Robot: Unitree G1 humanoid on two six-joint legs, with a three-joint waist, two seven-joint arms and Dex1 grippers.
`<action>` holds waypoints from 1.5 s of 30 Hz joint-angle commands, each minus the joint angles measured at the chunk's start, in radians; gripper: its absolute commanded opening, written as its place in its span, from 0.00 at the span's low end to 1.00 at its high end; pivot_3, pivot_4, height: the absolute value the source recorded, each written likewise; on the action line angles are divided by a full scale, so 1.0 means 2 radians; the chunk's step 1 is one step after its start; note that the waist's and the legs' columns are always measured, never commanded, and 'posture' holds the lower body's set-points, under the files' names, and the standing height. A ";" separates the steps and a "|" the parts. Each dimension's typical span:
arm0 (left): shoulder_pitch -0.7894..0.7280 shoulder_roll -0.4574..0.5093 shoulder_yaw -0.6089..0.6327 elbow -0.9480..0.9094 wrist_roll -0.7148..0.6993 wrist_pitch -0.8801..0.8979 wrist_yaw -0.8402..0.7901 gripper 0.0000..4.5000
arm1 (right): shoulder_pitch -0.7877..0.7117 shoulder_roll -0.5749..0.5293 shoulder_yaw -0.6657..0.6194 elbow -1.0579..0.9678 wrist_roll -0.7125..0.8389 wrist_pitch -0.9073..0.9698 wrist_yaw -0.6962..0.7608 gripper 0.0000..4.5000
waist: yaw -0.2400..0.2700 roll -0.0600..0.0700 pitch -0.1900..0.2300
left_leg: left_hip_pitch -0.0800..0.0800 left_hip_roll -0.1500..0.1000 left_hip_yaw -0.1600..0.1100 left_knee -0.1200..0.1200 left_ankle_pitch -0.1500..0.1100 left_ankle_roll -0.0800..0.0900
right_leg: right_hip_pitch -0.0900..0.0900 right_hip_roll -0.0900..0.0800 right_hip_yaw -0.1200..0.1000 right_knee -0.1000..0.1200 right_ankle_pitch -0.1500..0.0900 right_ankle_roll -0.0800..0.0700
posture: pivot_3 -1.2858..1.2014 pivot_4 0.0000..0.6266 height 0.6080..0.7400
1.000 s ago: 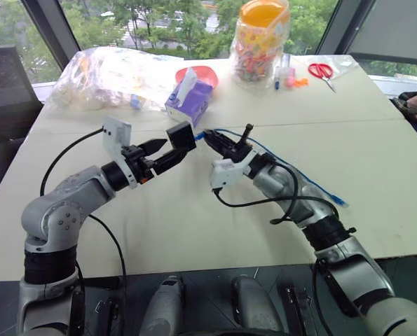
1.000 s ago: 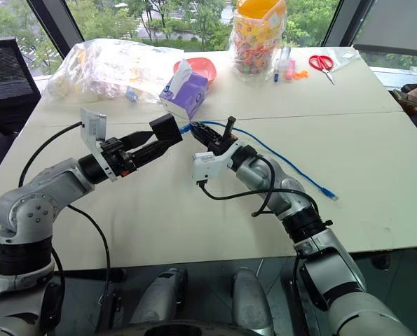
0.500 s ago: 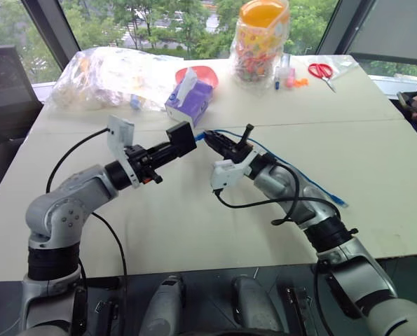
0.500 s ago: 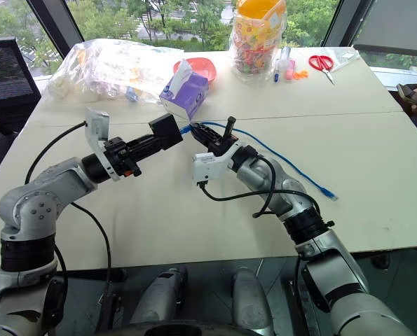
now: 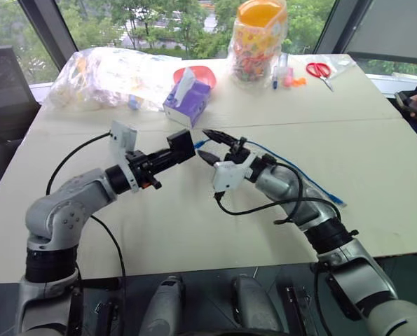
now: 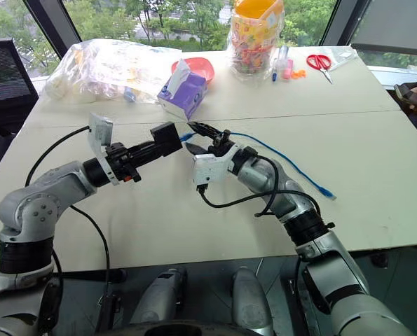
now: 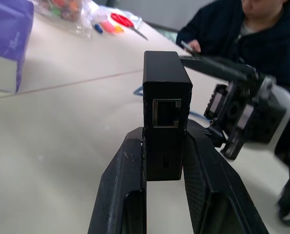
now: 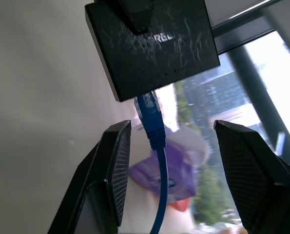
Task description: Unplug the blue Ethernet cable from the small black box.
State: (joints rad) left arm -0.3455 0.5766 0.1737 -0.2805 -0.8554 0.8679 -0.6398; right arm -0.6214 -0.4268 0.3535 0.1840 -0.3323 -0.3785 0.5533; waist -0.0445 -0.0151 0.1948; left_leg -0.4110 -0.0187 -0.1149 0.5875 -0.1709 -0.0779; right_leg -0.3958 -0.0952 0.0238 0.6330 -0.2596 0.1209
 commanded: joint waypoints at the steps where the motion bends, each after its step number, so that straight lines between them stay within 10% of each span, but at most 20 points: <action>1: 0.011 0.045 0.022 -0.017 -0.021 -0.002 -0.070 0.10 | -0.042 -0.029 -0.033 -0.028 0.174 0.099 0.176 0.55 | 0.000 -0.001 0.001 | 0.000 0.000 0.000 0.000 0.000 0.000 | 0.000 0.000 0.000 0.000 0.000 0.000 | 0.52 0.24 0.90; 7: 0.016 0.094 0.034 -0.014 -0.037 -0.006 -0.142 0.10 | -0.112 -0.053 -0.072 -0.041 0.353 0.346 0.338 0.55 | 0.001 -0.001 0.001 | 0.000 0.000 0.000 0.000 0.000 0.000 | 0.000 0.000 0.000 0.000 0.000 0.000 | 0.52 0.24 0.90; 16: -0.005 0.097 0.061 -0.008 -0.083 0.008 -0.150 0.10 | -0.166 -0.037 -0.067 -0.001 0.418 0.513 0.406 0.55 | 0.001 -0.001 0.001 | -0.004 0.000 0.000 -0.003 0.000 0.000 | -0.006 0.000 -0.001 -0.001 0.000 0.000 | 0.52 0.24 0.90; 24: -0.008 0.112 0.053 -0.008 -0.083 0.013 -0.163 0.10 | -0.198 0.008 -0.056 0.059 0.391 0.506 0.408 0.55 | 0.000 -0.001 0.001 | -0.006 0.000 0.000 -0.003 0.000 0.000 | -0.007 0.000 -0.001 0.000 0.001 0.002 | 0.52 0.24 0.90; 29: -0.008 0.114 0.050 -0.008 -0.079 0.011 -0.165 0.10 | -0.210 0.020 -0.055 0.072 0.386 0.505 0.416 0.17 | 0.000 -0.001 0.001 | -0.006 0.000 0.000 -0.003 0.000 0.000 | -0.007 0.000 -0.001 -0.001 0.001 0.002 | 0.52 0.24 0.90; 45: -0.012 0.110 0.041 -0.005 -0.068 0.000 -0.169 0.10 | -0.218 0.020 -0.053 0.051 0.402 0.550 0.456 0.28 | 0.000 -0.001 0.001 | -0.006 0.000 0.000 -0.003 0.000 0.000 | -0.007 0.000 -0.001 0.000 0.001 0.002 | 0.52 0.24 0.90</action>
State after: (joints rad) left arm -0.3552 0.7950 0.2473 -0.2743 -0.9918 0.8857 -0.9773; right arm -1.0244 -0.3919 0.2647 0.3328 0.4412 0.7141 1.4488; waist -0.0446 -0.0161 0.1973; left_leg -0.4226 -0.0185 -0.1145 0.5809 -0.1707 -0.0779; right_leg -0.4107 -0.0954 0.0220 0.6324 -0.2575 0.1255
